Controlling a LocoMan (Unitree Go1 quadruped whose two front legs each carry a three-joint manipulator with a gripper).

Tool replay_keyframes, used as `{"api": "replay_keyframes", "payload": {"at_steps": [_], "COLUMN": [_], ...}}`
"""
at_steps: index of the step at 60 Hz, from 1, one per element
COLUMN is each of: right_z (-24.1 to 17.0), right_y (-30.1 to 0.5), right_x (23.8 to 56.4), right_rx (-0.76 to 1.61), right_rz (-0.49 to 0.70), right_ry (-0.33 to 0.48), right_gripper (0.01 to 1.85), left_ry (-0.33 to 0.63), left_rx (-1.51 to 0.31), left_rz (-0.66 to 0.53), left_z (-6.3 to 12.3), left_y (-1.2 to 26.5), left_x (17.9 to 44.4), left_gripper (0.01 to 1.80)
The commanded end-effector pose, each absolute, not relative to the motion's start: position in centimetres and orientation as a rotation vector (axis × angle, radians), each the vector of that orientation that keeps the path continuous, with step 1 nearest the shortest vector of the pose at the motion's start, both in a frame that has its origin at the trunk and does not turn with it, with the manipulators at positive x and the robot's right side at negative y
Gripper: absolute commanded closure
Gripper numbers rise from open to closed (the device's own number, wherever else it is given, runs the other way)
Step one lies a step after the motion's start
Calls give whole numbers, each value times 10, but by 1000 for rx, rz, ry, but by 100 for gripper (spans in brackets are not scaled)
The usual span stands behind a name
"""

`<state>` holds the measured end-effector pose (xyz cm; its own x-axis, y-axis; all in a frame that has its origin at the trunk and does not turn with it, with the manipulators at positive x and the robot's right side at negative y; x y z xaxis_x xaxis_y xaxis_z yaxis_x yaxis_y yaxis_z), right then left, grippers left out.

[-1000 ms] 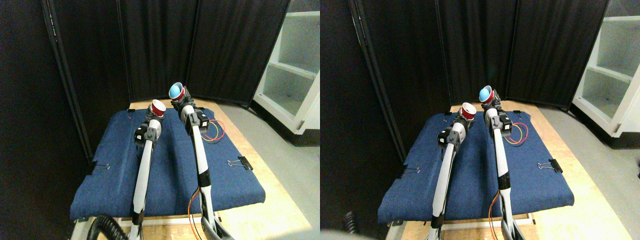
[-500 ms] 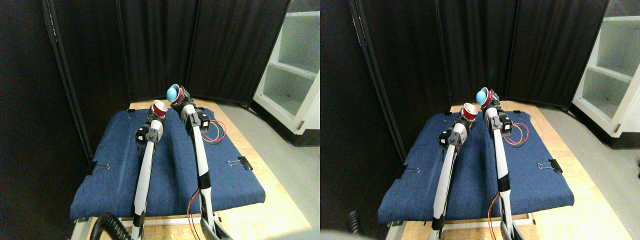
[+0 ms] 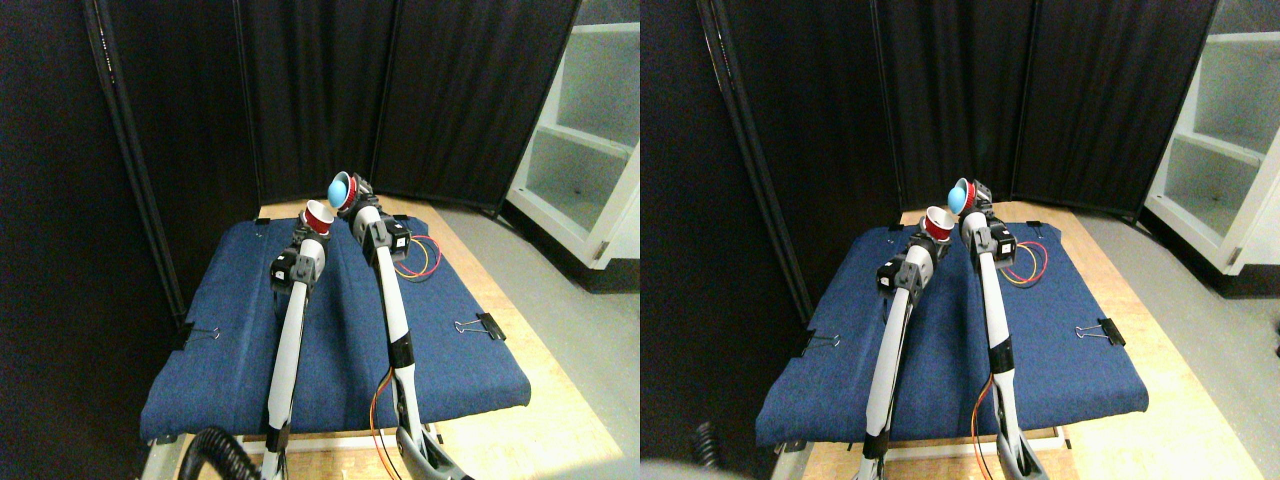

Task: Pour (bimanual)

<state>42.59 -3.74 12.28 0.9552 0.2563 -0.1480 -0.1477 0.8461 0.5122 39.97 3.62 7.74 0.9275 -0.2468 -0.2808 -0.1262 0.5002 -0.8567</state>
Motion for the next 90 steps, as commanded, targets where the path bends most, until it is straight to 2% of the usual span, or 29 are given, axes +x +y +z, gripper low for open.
{"api": "replay_keyframes", "payload": {"at_steps": [1, 49, 64, 69, 78, 90], "right_z": [129, 127, 127, 126, 127, 128], "right_y": [-29, -29, -26, -27, -26, -28], "right_x": [431, 438, 435, 438, 436, 435], "right_rx": [499, 354, 253, 222, 181, 94], "right_rz": [252, 321, 331, 384, 406, 402], "right_ry": [174, 131, 127, 109, 100, 77], "right_gripper": [153, 153, 153, 153, 153, 153], "left_ry": [355, 356, 360, 360, 359, 365], "left_rx": [-1067, -1083, -1090, -1085, -1091, -1086], "left_rz": [-103, -68, -70, -71, -63, -68], "left_z": [85, 79, 80, 80, 80, 80], "left_y": [35, 33, 31, 30, 27, 24], "left_x": [405, 414, 416, 416, 416, 417], "left_gripper": [148, 148, 148, 148, 148, 148]}}
